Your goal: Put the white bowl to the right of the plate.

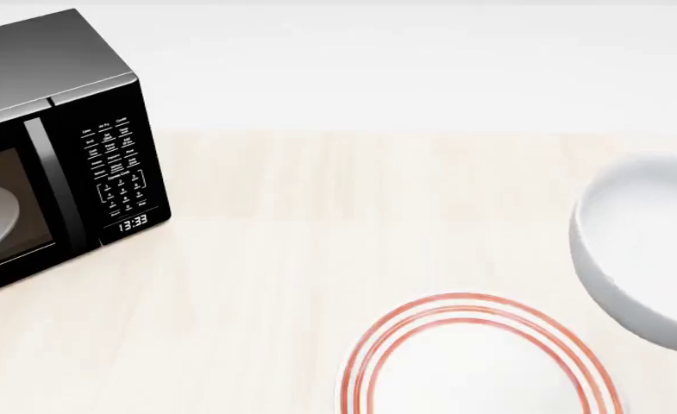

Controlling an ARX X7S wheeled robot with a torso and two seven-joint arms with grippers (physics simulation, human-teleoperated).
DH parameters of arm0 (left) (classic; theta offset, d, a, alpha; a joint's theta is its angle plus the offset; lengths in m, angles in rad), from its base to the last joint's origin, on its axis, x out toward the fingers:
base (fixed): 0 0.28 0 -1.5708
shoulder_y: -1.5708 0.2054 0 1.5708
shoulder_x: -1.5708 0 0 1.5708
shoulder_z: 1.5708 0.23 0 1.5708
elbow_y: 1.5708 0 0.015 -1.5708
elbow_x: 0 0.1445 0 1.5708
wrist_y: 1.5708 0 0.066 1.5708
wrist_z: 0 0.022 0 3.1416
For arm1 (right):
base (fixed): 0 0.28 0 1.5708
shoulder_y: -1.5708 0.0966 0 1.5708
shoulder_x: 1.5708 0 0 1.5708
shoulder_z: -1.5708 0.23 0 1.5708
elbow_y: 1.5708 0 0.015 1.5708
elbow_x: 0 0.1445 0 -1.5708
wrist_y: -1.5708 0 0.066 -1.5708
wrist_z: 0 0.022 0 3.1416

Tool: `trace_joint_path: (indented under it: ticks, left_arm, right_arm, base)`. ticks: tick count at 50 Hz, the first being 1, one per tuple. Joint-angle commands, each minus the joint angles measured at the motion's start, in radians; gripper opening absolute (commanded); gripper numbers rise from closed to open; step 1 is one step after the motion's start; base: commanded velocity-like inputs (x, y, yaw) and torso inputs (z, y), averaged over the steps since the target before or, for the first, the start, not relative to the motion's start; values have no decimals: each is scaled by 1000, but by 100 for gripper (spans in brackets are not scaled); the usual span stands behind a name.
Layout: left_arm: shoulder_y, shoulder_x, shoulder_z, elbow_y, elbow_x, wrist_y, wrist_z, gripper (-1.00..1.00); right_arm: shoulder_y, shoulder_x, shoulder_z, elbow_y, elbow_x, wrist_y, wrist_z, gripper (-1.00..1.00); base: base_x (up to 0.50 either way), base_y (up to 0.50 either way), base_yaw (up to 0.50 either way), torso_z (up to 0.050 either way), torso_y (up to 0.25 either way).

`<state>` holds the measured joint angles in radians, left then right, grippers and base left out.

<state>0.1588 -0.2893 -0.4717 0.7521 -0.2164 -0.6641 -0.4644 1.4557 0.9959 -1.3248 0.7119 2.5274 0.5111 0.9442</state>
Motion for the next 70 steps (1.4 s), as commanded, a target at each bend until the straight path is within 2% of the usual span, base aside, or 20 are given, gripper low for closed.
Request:
trace_joint_path:
  ticks: [1, 7, 12, 35, 70]
  left_arm:
    - [-2, -3, -1, -2, -2, -3, -6, 100]
    - [-4, -4, 9, -5, 4, -1, -11, 100]
    - [-6, -6, 13, -7, 4, -3, -12, 100]
    - [0, -10, 28, -1, 10, -1, -23, 100]
    - [1, -17, 47, -4, 14, 4, -36, 100]
  right_arm:
    - [-43, 110, 31, -4, 20, -20, -31, -100]
    - [-76, 169, 41, -61, 33, -55, -38, -100]
    - [-93, 177, 34, -74, 9, -80, -48, -100]
    - [-178, 84, -37, 175, -89, -24, -233, -100]
    - [-252, -11, -70, 418, -105, 38, -352, -100]
  base:
    - [0, 0, 0, 0, 0]
    - [0, 0, 0, 0, 2]
    - [0, 0, 0, 0, 0]
    - [0, 0, 0, 0, 0]
    - [0, 0, 0, 0, 1]
